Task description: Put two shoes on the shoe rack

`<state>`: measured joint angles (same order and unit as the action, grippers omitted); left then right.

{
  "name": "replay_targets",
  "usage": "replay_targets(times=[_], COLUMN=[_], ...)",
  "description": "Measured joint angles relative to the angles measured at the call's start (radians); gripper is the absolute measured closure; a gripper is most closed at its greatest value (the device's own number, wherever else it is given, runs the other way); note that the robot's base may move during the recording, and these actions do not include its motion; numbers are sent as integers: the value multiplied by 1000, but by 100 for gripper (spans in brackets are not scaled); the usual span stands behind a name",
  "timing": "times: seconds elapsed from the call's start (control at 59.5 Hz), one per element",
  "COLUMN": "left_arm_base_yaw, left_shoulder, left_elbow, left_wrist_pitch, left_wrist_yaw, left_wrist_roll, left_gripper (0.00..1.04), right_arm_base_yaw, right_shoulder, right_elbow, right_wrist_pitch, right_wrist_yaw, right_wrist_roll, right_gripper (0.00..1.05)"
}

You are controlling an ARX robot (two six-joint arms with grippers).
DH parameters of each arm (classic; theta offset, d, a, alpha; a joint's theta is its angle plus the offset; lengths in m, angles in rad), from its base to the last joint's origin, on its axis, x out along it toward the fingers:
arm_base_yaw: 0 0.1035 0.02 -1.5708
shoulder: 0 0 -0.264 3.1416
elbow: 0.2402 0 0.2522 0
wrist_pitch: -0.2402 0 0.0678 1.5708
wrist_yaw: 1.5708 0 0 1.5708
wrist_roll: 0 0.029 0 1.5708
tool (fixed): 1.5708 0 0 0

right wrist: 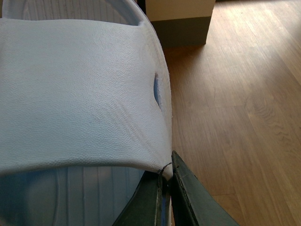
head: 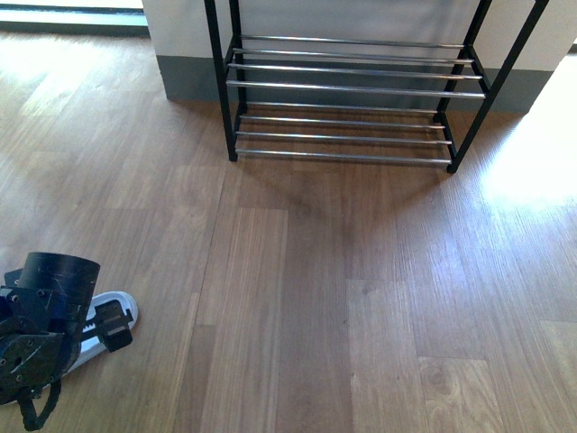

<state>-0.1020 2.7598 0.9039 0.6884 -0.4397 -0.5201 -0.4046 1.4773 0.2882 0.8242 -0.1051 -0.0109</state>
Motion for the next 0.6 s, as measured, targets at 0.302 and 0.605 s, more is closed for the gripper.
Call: replay_targets(times=[0.302,0.605], left_arm_base_yaw=[122,159], left_shoulder=[-94,-275], left_elbow=[-190,-407], left_wrist_pitch=[360,546], left_wrist_yaw=[238,378], left_wrist_roll=[236,413], left_gripper=[9,9], right_arm_base_yaw=[0,0], right_shoulder=[0,0], right_elbow=[0,0], right_wrist_pitch=[0,0], right_wrist_yaw=[1,-3], right_wrist_roll=[0,0], right_gripper=[103,103])
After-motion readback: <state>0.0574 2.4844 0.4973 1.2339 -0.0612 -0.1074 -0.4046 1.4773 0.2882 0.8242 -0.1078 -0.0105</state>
